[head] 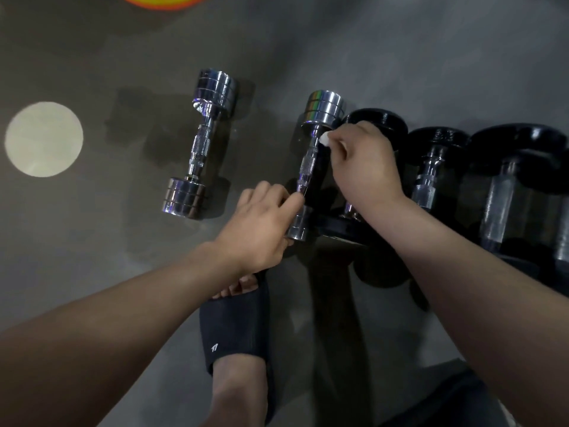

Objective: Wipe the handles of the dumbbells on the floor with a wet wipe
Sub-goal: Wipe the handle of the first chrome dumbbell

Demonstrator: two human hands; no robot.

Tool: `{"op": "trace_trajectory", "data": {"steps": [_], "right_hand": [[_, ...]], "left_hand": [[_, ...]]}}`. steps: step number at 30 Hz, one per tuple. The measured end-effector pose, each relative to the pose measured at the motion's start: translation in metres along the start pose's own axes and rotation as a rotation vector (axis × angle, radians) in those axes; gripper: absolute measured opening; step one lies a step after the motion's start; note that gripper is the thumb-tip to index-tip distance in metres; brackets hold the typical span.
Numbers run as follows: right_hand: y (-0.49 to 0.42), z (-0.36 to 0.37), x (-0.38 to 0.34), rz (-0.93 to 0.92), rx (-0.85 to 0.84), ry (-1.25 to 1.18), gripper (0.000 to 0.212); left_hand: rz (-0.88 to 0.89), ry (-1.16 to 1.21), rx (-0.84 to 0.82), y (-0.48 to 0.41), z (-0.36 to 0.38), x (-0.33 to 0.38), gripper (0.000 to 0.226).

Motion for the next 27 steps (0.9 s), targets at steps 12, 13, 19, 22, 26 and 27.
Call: {"op": "trace_trajectory", "data": {"steps": [12,13,19,22,26,27], "right_hand": [[-0.01,0.025,-0.01,-0.124,-0.244,0.103,0.021],[-0.005,0.027,-0.013,-0.182,-0.292,0.141,0.02],[-0.023,0.021,-0.014,-0.188,-0.418,0.244,0.024],[-0.029,0.021,-0.015,-0.089,-0.334,0.286,0.025],[-0.001,0.029,-0.025,-0.273,-0.45,0.246,0.018],[0.001,0.028,-0.024,-0.292,-0.475,0.262,0.018]], "left_hand": [[0.01,0.272,-0.003,0.001,0.002,-0.013,0.068],[0.022,0.321,-0.001,0.002,0.003,-0.014,0.068],[0.111,0.372,-0.017,0.005,0.005,-0.02,0.07],[0.123,0.4,-0.006,0.005,0.005,-0.022,0.073],[0.106,0.446,-0.04,0.005,0.009,-0.023,0.077],[0.098,0.47,-0.05,0.006,0.01,-0.022,0.076]]}}
Point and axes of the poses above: each hand's wrist, its own y-axis away from the middle knuckle, its own z-axis out of the palm, x = y × z, the point moved 4 cm from there along -y, towards the middle knuckle, and after that the axes turned 15 degrees about -x, right-handed, at the moved point
